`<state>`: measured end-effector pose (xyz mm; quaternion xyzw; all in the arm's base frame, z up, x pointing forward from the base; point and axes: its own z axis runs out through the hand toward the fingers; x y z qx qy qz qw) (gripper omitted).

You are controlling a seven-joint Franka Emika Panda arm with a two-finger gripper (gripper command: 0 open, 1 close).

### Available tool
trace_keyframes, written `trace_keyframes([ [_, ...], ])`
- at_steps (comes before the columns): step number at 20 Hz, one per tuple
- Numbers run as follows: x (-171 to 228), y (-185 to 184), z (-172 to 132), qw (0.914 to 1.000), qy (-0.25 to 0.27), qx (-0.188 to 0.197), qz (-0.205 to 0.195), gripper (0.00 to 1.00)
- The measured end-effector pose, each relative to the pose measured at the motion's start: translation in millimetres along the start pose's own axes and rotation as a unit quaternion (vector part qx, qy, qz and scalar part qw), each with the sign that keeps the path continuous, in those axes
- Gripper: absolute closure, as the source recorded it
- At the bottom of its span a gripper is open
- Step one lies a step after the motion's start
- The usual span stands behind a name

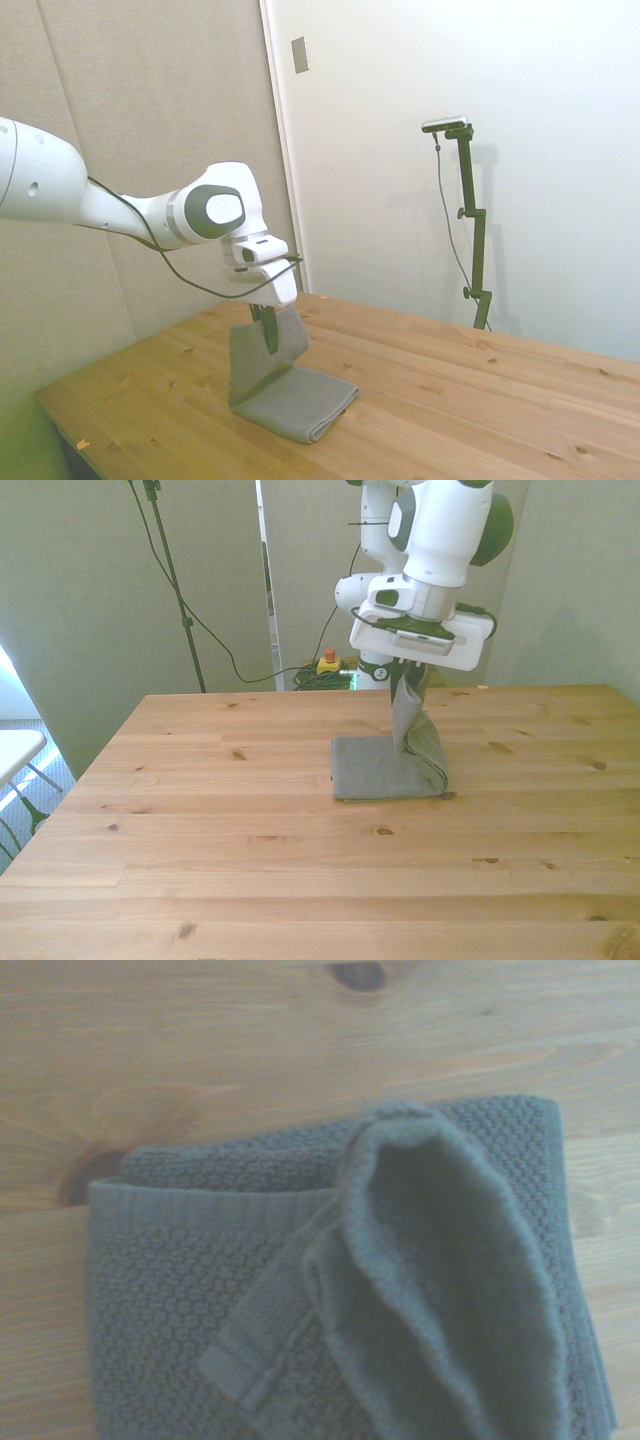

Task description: Fold the towel

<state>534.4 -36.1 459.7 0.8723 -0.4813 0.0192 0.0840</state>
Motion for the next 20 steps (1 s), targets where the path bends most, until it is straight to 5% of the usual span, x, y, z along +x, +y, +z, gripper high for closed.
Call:
trace_keyframes([
  [5,39,14,26,0.9998,-0.012,0.008,0.011,1.00],
  [6,45,15,29,0.9997,-0.018,0.015,0.012,0.00],
  [16,75,20,46,0.9916,-0.075,0.064,-0.084,0.00],
  [20,85,30,49,0.9818,-0.067,0.065,-0.166,0.00],
])
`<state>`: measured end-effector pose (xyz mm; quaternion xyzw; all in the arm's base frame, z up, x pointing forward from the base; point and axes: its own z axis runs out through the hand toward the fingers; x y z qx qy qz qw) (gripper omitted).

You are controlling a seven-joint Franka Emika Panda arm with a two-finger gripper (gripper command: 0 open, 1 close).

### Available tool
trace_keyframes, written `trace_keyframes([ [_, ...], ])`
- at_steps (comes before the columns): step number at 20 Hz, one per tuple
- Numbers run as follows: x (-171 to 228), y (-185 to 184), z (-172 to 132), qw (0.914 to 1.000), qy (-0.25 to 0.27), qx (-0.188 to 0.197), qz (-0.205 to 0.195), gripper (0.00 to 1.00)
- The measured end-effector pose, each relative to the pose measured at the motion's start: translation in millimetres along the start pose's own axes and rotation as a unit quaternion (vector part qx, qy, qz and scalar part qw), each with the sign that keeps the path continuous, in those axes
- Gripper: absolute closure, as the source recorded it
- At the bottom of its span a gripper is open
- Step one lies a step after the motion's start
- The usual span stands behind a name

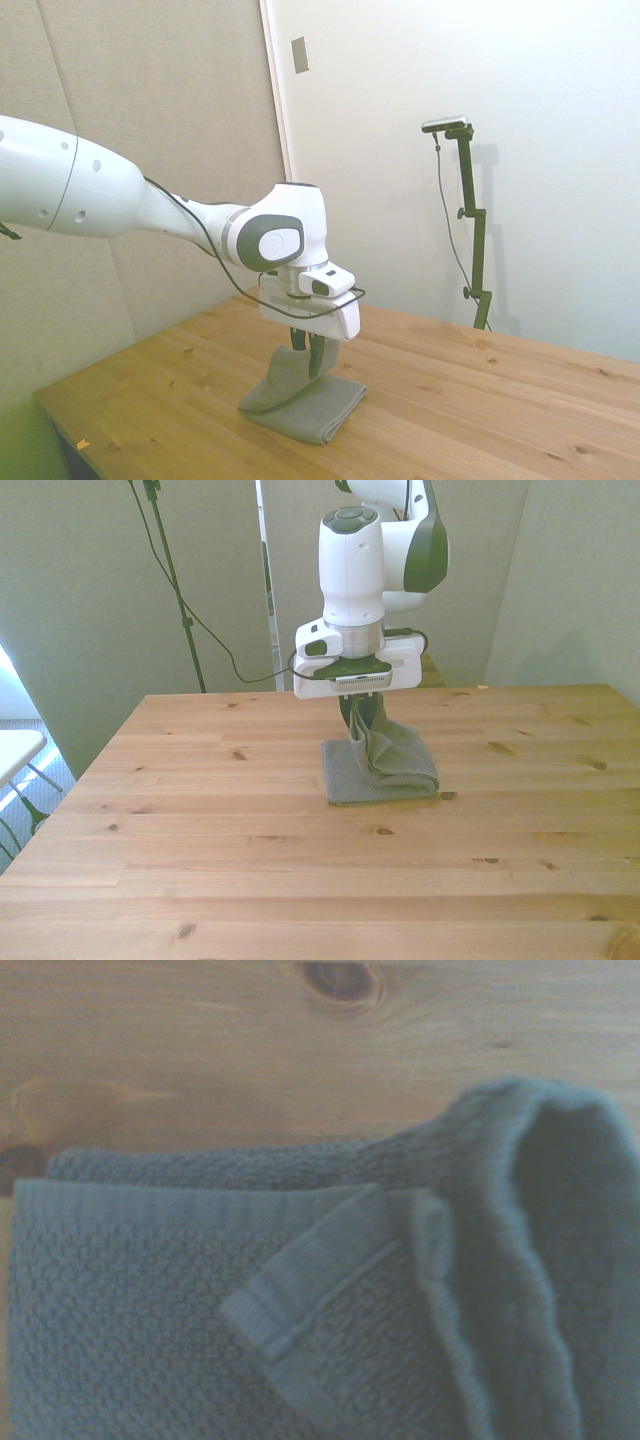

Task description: Fold the towel

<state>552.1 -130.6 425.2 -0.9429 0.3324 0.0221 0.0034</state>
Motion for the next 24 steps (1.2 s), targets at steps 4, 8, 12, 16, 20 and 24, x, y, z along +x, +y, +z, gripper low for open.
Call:
trace_keyframes([
  [4,6,14,0,0.9954,0.000,0.005,-0.096,0.00],
  [8,2,26,-5,0.9821,-0.013,0.043,-0.183,0.00],
  [12,-40,45,-29,0.9577,-0.021,0.059,-0.281,0.00],
  [16,-88,78,-57,0.9402,0.007,0.071,-0.333,0.00],
  [20,-119,89,-60,0.9564,0.000,0.063,-0.285,0.00],
  [24,-139,65,-48,0.9814,-0.021,0.044,-0.186,0.00],
])
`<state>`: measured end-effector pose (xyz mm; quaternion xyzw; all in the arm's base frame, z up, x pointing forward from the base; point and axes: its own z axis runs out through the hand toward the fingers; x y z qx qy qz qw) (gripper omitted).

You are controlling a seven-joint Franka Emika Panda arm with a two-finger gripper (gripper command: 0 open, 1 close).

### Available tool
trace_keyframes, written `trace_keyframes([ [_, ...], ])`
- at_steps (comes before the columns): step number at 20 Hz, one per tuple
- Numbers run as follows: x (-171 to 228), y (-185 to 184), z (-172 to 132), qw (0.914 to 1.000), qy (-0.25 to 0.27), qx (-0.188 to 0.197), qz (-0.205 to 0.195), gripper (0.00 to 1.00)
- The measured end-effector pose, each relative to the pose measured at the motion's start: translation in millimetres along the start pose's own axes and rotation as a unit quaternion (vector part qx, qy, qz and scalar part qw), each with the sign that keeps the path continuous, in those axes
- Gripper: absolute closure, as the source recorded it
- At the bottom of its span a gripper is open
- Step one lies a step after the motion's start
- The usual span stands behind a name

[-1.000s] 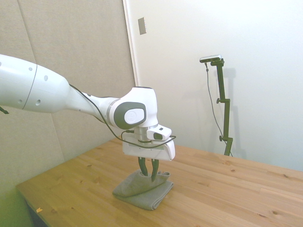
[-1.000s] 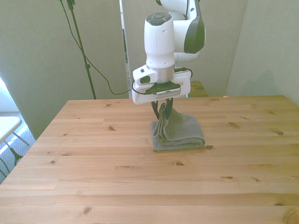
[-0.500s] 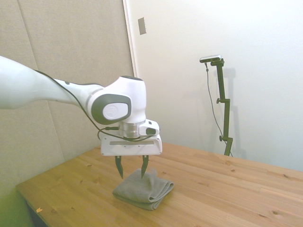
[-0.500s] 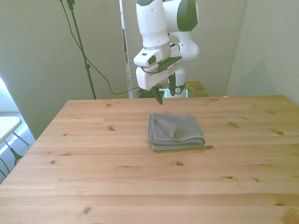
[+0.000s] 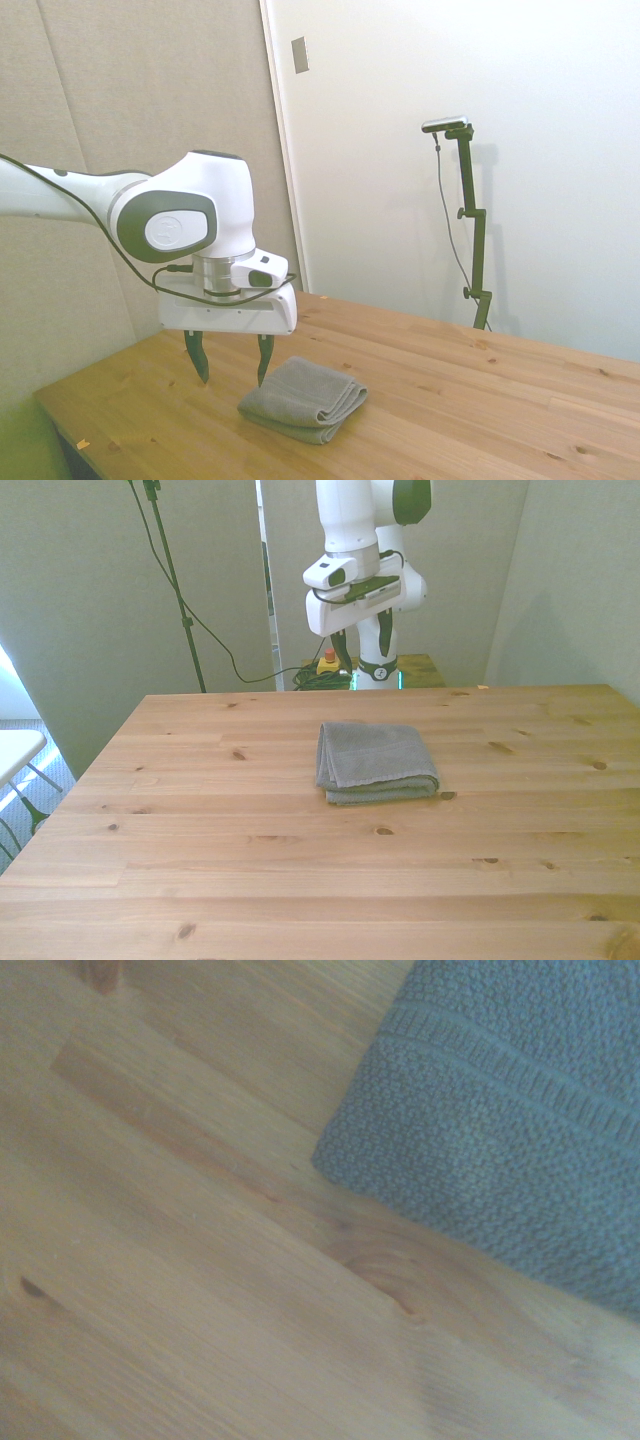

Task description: Fold the towel

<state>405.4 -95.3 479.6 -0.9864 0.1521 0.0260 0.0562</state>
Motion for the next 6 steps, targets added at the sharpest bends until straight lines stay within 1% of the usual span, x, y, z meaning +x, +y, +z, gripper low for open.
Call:
trace_keyframes([
  [3,-26,-30,28,0.9972,-0.004,-0.013,0.074,0.00],
  [6,-73,-58,42,0.9892,0.001,-0.026,0.144,0.00],
])
